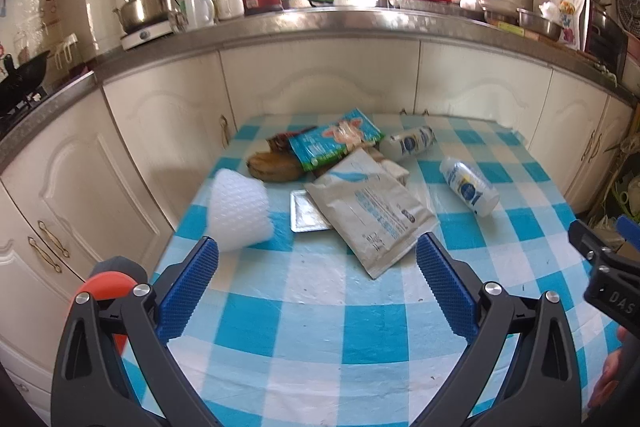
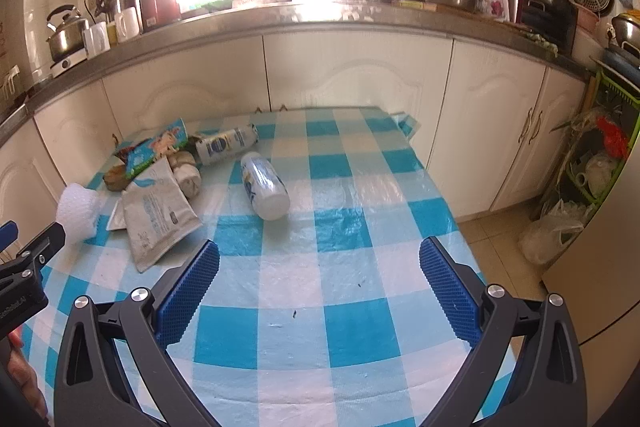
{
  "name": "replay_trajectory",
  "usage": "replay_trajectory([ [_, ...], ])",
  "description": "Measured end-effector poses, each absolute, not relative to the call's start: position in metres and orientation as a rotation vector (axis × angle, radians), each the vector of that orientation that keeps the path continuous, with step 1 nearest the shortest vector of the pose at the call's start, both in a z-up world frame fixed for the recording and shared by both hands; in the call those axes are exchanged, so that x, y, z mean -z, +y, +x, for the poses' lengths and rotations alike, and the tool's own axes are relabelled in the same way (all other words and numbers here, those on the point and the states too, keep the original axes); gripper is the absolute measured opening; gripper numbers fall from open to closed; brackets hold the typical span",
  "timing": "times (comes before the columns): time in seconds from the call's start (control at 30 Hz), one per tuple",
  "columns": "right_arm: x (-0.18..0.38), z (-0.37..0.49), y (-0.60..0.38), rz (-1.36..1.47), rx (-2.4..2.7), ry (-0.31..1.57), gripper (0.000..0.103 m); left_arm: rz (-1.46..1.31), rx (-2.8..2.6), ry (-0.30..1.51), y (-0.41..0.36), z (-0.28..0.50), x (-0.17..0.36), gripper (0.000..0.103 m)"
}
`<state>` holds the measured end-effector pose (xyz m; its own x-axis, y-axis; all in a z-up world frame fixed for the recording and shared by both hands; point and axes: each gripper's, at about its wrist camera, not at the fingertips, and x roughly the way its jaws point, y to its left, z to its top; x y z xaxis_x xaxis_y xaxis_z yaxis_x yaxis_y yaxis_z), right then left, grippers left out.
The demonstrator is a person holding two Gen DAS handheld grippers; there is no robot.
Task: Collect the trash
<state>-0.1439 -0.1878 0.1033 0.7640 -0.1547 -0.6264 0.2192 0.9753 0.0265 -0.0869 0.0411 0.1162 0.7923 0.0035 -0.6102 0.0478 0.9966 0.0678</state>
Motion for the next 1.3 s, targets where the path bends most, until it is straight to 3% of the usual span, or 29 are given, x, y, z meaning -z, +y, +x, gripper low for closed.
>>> replay_trajectory([
  [0.57,-0.193,-0.223,-0.138,0.052,0.171,0.393,0.099,0.034,-0.010,0.467,0.081,-0.159,-0.161,0.100],
  [1.3,-0.219,-0.253,-0.113,0.028,0.122,0.325,0.099,0.004,-0.038,0.388,0.103,-0.188,-0.184,0.100],
])
